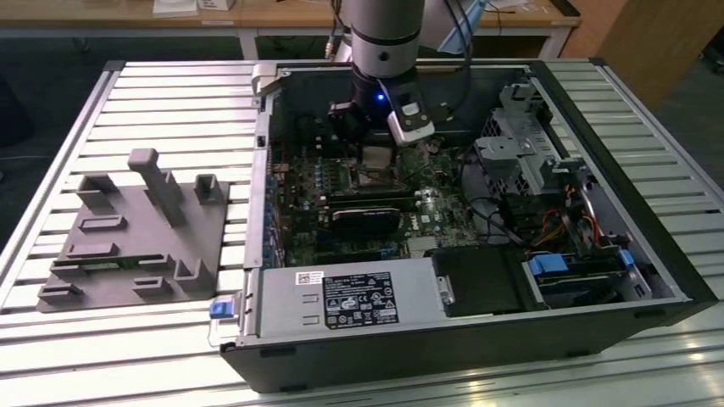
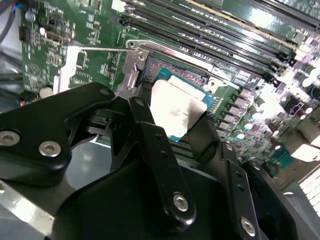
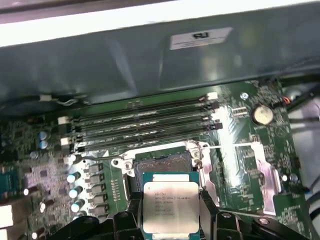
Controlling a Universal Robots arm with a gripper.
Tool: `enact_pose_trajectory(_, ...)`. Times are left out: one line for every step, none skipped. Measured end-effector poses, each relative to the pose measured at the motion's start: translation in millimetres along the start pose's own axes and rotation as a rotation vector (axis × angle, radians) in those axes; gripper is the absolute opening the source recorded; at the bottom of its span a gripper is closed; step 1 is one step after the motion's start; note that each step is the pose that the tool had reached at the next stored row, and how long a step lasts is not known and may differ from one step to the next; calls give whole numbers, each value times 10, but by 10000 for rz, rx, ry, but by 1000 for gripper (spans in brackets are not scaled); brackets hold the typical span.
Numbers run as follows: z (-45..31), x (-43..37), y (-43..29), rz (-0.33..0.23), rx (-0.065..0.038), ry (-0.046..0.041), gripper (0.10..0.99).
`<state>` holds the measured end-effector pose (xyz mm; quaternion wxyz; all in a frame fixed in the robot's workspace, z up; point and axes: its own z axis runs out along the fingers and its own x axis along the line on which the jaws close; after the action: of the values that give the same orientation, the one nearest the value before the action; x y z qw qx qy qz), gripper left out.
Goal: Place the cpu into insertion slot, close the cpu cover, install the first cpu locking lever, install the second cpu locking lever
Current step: 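Place the cpu into insertion slot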
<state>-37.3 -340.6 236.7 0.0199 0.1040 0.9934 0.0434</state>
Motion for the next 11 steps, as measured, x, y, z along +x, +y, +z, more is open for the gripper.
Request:
enact_pose_trajectory(1, 0, 0, 161, 5, -15, 541)
enact_pose_trajectory(2, 0, 0, 337, 11, -30, 541)
enact_pose_trajectory(3, 0, 0, 498, 15, -45, 541)
enact_pose_trajectory(3, 0, 0, 662, 20, -60, 541)
enact_pose_trajectory(4, 0, 0, 815, 24, -74, 541)
enact_pose_trajectory(5, 0, -1, 968, 28, -88, 541)
enact_pose_trajectory(5, 0, -1, 1118, 33, -102, 541)
enact_pose_trajectory(6, 0, 0, 1272, 38, -115, 541)
enact_pose_trajectory(6, 0, 0, 1429, 43, -130, 541)
enact_pose_trajectory(7, 0, -1, 1577, 47, -143, 541)
enact_pose_trajectory(7, 0, -1, 1739, 52, -158, 541)
